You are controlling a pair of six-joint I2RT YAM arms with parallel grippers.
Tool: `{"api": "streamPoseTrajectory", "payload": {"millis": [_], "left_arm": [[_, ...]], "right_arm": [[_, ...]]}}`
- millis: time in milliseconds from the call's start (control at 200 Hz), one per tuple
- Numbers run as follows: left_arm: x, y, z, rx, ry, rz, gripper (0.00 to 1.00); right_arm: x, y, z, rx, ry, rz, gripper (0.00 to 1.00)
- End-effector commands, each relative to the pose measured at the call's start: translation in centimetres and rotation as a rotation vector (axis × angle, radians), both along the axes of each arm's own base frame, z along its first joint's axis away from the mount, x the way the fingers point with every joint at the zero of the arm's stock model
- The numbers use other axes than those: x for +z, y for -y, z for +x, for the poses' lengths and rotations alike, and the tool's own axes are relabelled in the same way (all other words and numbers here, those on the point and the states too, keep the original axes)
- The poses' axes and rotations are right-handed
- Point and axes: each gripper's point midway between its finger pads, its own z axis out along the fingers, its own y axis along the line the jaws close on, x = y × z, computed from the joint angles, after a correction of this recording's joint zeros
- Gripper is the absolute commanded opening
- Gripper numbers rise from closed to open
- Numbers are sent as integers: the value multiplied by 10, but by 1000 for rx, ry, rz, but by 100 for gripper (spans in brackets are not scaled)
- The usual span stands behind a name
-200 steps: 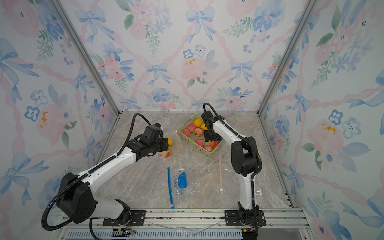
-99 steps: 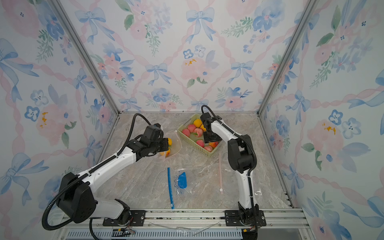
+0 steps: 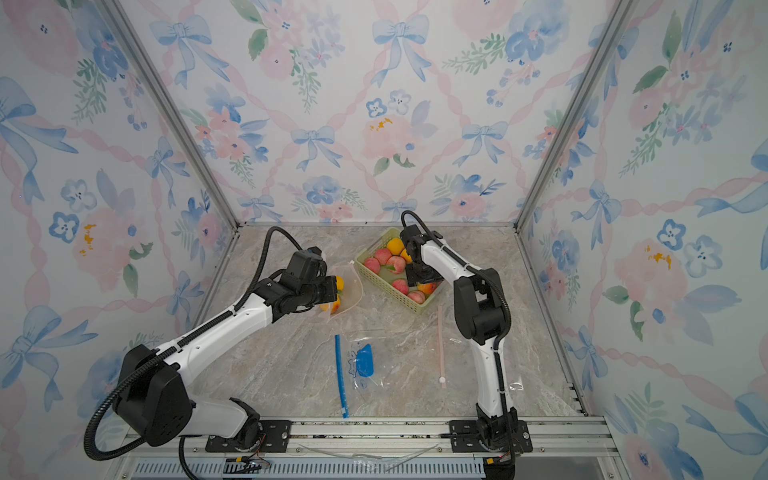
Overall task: Place the peach in a zip-top bag and seal the zipper
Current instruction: Pick up the peach from the basket.
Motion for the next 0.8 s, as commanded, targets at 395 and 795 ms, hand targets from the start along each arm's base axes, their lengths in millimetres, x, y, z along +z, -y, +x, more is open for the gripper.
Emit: {"api": "streamPoseTrajectory", "payload": {"millis": [395, 795], "left_arm": [[-6, 0, 2, 11, -11, -1, 0], [-8, 6, 3, 5, -22, -27, 0]], "right_arm": [[26, -1, 0, 4, 48, 22, 53], [100, -39, -9, 75, 242, 193, 50]]}}
